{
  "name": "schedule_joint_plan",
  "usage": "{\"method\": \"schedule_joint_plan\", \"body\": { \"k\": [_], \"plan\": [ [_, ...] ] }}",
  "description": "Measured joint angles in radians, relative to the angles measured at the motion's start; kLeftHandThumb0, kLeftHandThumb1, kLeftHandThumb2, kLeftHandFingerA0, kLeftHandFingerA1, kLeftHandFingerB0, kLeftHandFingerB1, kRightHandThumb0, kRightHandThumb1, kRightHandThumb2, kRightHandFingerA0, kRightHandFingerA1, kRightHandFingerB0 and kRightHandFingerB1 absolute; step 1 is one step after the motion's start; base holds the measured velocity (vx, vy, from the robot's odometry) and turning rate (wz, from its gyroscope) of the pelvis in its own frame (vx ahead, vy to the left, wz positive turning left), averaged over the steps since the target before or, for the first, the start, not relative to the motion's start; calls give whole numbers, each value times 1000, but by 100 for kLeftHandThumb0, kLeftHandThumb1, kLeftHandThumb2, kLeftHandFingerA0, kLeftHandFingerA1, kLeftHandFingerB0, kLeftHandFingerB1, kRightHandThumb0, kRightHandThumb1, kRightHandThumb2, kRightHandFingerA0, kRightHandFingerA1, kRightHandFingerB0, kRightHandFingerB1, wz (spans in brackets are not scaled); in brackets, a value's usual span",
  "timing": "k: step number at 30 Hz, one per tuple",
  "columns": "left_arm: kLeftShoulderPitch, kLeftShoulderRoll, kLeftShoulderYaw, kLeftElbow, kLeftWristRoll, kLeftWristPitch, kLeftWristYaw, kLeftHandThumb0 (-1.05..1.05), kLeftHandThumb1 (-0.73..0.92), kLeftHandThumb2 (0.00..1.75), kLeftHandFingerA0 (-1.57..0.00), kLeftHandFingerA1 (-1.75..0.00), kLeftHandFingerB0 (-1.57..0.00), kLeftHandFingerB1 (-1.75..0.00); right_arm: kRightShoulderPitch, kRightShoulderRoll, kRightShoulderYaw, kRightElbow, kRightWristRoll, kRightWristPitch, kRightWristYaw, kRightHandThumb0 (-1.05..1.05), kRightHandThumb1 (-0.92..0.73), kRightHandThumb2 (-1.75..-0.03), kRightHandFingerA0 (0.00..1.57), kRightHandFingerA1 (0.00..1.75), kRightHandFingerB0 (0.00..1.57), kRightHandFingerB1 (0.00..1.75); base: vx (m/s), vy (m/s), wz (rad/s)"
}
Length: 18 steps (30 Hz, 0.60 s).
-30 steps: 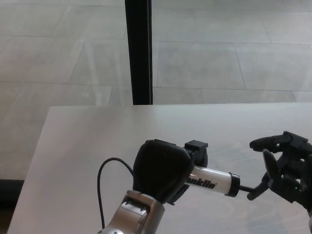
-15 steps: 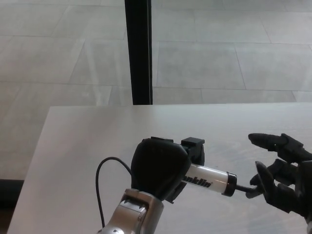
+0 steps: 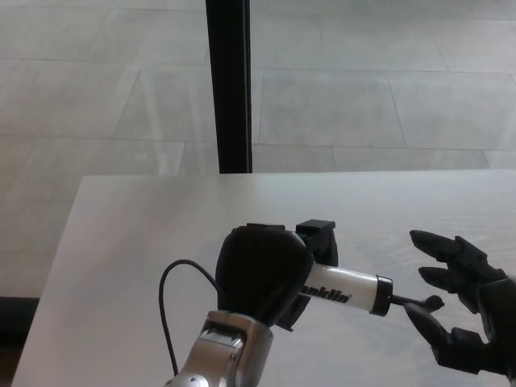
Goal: The robot uses its left hand to lift the air pump kept on the middle of the desk and use the right hand to pull out the handle
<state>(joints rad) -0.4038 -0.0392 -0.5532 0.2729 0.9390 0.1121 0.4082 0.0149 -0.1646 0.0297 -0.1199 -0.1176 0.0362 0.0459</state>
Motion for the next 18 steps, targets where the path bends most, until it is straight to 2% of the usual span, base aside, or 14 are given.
{"method": "schedule_joint_plan", "body": {
  "k": [3, 4, 6, 7, 8, 9, 10, 13, 14, 16, 17, 18],
  "plan": [
    [3, -1, 8, 0, -8, 0, 0, -3, 32, 146, -98, -173, -90, -140, 0, -1, 1, 5, -5, 0, 2, -51, -57, -57, 32, 66, 39, 32, 0, 0, 0],
    [3, -1, 10, 0, -10, 0, 0, -4, 32, 145, -97, -175, -88, -147, 1, -1, 2, 9, -8, -2, 2, -55, -46, -82, 44, 71, 36, 48, 0, 0, 0],
    [2, 0, 17, -1, -15, 0, 0, -4, 32, 145, -97, -175, -88, -147, 4, -1, 2, 22, -15, -11, 0, -55, -46, -82, 44, 71, 36, 48, 0, 0, 0],
    [1, 0, 20, -2, -17, 0, 0, -3, 34, 143, -97, -175, -88, -147, 5, 0, 2, 28, -18, -14, -1, -46, -61, -59, 59, 74, 47, 35, 0, 0, 0],
    [1, -1, 23, -3, -19, 0, 0, -4, 42, 127, -126, -144, -108, -128, 6, 0, 1, 34, -22, -20, -4, -46, -63, -59, 65, 73, 50, 36, 0, 0, 0],
    [1, -1, 23, -4, -20, 0, 0, -2, 41, 127, -126, -142, -109, -126, 6, 0, 1, 37, -25, -26, -6, -40, -64, -59, 72, 71, 56, 39, 0, 0, 0],
    [0, -1, 23, -4, -20, 0, 0, -3, 31, 145, -97, -174, -91, -144, 6, 4, 0, 41, -30, -37, -14, -38, -66, -59, 80, 82, 63, 41, 0, 0, 0],
    [0, -2, 21, -7, -20, 0, 0, -5, 32, 147, -95, -171, -90, -143, 5, 35, -14, 51, -34, -69, -42, -28, -75, -62, 92, 106, 74, 50, 0, 0, 0],
    [0, -2, 21, -8, -21, 0, -1, -5, 32, 147, -94, -174, -89, -144, 4, 50, -22, 58, -34, -84, -53, -24, -78, -65, 97, 121, 80, 57, 0, 0, 0],
    [1, -4, 22, -9, -24, 0, -1, -3, 35, 150, -96, -175, -84, -145, -1, 69, -37, 71, -34, -105, -71, -23, -77, -68, 93, 136, 82, 63, 0, 0, 0],
    [2, -5, 22, -10, -26, 0, -2, -3, 35, 150, -96, -175, -84, -145, -7, 80, -47, 78, -34, -121, -85, -23, -77, -68, 93, 136, 82, 63, 0, 0, 0],
    [2, -6, 22, -10, -29, 0, -2, -3, 35, 144, -97, -175, -87, -151, -12, 86, -53, 85, -35, -134, -95, -23, -77, -71, 92, 143, 84, 65, 0, 0, 0]
  ]
}}
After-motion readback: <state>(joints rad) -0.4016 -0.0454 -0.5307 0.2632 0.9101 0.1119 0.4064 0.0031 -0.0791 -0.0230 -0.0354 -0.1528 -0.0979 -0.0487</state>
